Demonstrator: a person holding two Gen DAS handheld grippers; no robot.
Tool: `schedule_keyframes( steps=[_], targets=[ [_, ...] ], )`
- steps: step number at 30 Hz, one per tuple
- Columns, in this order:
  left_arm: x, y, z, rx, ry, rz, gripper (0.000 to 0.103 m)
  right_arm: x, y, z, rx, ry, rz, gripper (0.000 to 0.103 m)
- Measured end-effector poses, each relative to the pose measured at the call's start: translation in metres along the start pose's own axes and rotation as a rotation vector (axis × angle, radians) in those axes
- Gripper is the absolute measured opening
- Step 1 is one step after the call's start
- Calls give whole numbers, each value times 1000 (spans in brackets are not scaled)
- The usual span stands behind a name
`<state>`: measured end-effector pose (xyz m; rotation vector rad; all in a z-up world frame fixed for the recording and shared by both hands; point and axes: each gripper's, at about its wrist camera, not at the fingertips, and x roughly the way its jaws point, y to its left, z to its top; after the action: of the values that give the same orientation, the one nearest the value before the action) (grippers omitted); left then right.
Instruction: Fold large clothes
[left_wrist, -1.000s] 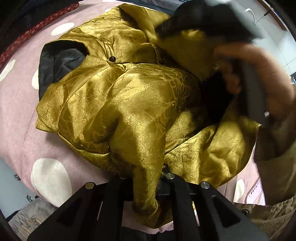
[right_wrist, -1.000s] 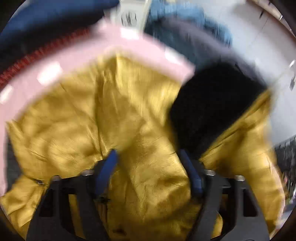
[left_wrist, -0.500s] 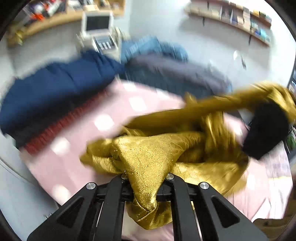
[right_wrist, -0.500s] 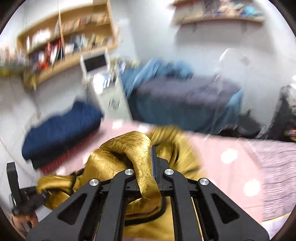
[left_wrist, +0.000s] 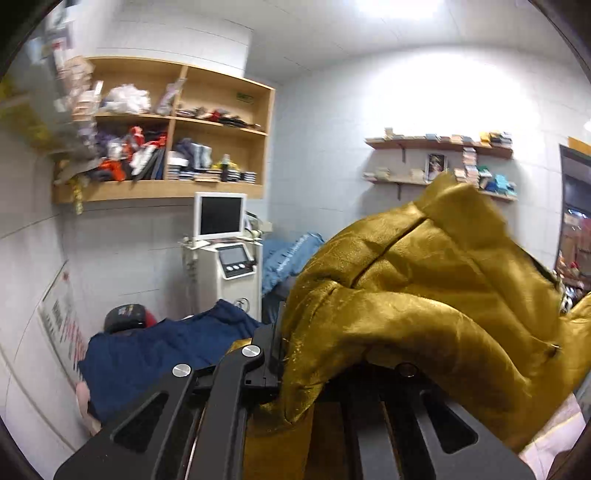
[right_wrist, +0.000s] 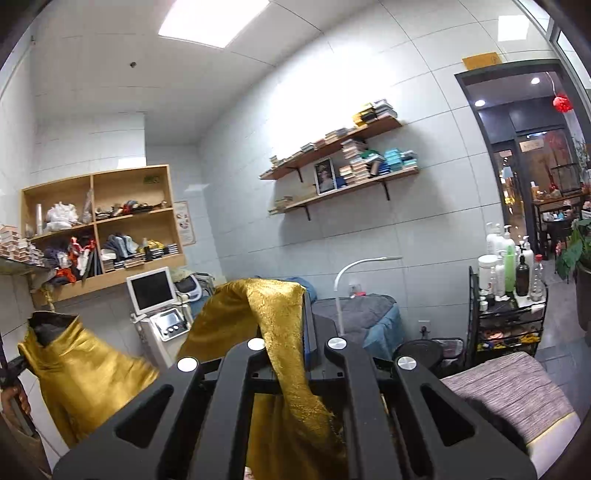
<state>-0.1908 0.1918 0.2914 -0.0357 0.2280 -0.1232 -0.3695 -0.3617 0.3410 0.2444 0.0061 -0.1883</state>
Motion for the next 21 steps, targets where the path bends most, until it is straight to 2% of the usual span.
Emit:
schedule_keyframes(
  steps=[2,3,5,7,9,10,11,12,13,14,18,21],
  targets=[
    [34,-14,7,63,46,-11,6,14,-14,6,-17,2,-35,5],
    [52,-18,1,92,74,-4,6,29,-16,4,-54,18,-72,5],
    [111,-36,-19,121,188,-11,6,55,-29,-7,-100,57,-153,5],
    [164,-47,-52,121,296,-4,8,98,-50,-35,-89,150,-232,5],
    [217,-60,-88,110,385,34,16,139,-75,-74,-67,248,-322,9],
    [238,-63,-109,98,422,54,23,157,-89,-94,-40,303,-345,13],
    [266,-71,-139,104,480,89,49,175,-100,-116,-20,371,-375,30],
    [279,-76,-165,126,522,113,83,190,-112,-140,7,445,-410,63],
    [293,-82,-192,148,571,118,93,206,-128,-174,61,548,-445,78],
    [297,-82,-213,158,597,110,91,211,-135,-195,97,599,-445,83],
    [291,-86,-300,183,732,51,91,202,-134,-297,234,792,-364,83],
    [263,-76,-332,160,772,21,91,182,-108,-352,255,895,-277,83]
  ],
)
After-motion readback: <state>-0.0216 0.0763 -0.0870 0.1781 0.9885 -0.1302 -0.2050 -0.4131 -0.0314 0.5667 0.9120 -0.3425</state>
